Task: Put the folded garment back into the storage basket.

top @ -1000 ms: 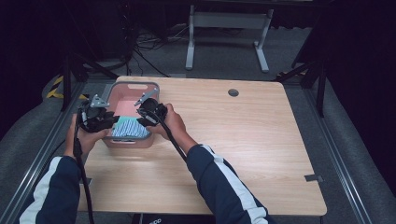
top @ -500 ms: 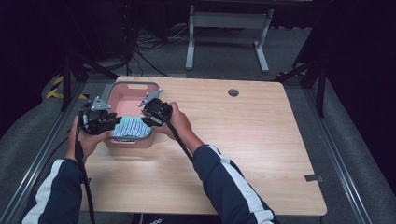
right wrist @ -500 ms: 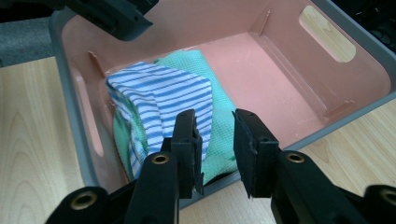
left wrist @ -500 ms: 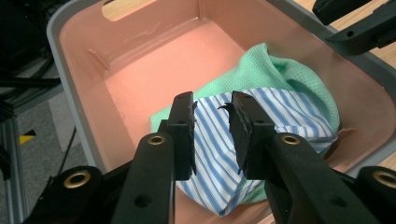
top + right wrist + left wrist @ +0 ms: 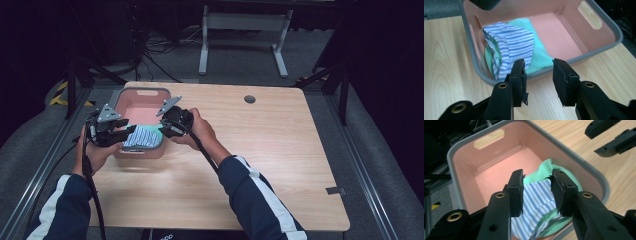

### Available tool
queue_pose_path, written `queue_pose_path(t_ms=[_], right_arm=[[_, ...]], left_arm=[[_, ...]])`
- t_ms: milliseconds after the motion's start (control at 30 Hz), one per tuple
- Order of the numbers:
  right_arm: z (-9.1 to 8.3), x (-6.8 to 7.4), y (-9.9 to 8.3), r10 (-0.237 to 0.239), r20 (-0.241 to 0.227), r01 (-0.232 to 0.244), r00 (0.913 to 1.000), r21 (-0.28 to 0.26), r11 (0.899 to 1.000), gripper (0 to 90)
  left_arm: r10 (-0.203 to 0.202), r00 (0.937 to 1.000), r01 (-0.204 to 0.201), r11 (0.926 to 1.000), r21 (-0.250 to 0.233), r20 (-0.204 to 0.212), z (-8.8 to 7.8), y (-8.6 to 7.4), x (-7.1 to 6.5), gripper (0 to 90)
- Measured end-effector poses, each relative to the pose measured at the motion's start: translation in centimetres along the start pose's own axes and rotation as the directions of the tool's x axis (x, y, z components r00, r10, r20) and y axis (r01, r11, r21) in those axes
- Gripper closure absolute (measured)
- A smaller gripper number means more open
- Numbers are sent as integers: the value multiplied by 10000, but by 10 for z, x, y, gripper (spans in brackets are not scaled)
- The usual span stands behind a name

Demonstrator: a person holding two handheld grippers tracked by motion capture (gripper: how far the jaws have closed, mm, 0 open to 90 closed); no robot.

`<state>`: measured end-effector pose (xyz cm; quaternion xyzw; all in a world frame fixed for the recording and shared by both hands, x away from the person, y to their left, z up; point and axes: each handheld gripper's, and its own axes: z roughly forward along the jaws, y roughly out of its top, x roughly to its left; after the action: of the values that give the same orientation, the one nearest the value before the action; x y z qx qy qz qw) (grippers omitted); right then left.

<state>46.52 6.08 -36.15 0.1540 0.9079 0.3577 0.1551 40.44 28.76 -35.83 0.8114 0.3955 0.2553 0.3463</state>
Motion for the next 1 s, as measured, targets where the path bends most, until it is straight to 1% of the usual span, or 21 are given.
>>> queue_pose_path(t_ms=[33,100,133,167,233,333,367,400,433,467,500,567,600,667,700,733,767,800,933,967,1000], right_arm=[[-4,-1,-2,-26,50,26,10000,47,10000,616],[-10,-3,-6,-79,97,79,9999,34,10000,596],[-12,-3,-7,-41,122,40,9999,69,10000,582],[-16,-5,-10,-2,196,0,9998,70,10000,565],[-22,-6,-14,57,253,-59,9997,72,10000,509],[-32,-10,-23,24,584,-36,9983,211,9998,438],[-35,-11,-27,64,669,-77,9977,205,9998,427],[-38,-13,-30,75,704,-91,9975,216,9997,413],[-41,-14,-33,161,743,-175,9971,185,9997,395],[-41,-14,-33,161,743,-175,9971,185,9997,395],[-47,-18,-40,313,835,-334,9960,238,9992,372],[-52,-21,-45,292,986,-323,9947,294,9990,366],[-52,-21,-45,292,986,-323,9947,294,9990,366],[-58,-24,-51,277,1138,-318,9931,345,9989,360],[-63,-25,-56,238,1152,-285,9931,394,9988,358],[-65,-25,-58,320,1195,-372,9923,417,9984,358],[-66,-26,-60,295,1201,-345,9923,399,9986,357],[-66,-26,-60,295,1201,-345,9923,399,9986,357],[-74,-26,-68,242,1287,-310,9914,515,9982,354],[-76,-25,-70,264,1308,-340,9911,565,9978,350],[-79,-26,-73,235,1348,-317,9906,588,9978,349]], left_arm=[[-10,10000,10,10000,25,52,-1,0,-2,598],[160,9998,-159,9998,-89,71,-1,2,-8,577],[126,9998,-124,9998,-148,123,-1,2,-11,571],[213,9997,-211,9997,-129,132,-1,3,-13,565],[312,9994,-309,9994,-155,178,-1,5,-20,539],[596,9980,-589,9978,-292,221,-3,9,-29,502],[499,9984,-491,9983,-308,279,-3,10,-33,490],[499,9984,-491,9983,-308,279,-3,10,-33,470],[572,9979,-562,9978,-341,310,-3,11,-35,457],[601,9977,-590,9977,-340,317,-3,11,-38,457],[672,9974,-663,9973,-330,254,-3,12,-42,429],[734,9970,-723,9965,-413,259,-5,13,-47,405],[734,9970,-723,9965,-413,259,-5,13,-47,387],[626,9975,-607,9967,-539,329,-5,14,-52,374],[662,9971,-640,9963,-571,372,-5,15,-53,356],[680,9969,-654,9960,-609,405,-5,16,-57,344],[652,9967,-621,9960,-641,478,-4,16,-60,334],[652,9967,-621,9960,-641,478,-4,16,-60,324],[797,9951,-756,9948,-689,591,-3,19,-71,291],[960,9936,-922,9938,-622,602,-2,21,-75,288],[1003,9927,-958,9931,-675,676,-1,21,-78,277]])
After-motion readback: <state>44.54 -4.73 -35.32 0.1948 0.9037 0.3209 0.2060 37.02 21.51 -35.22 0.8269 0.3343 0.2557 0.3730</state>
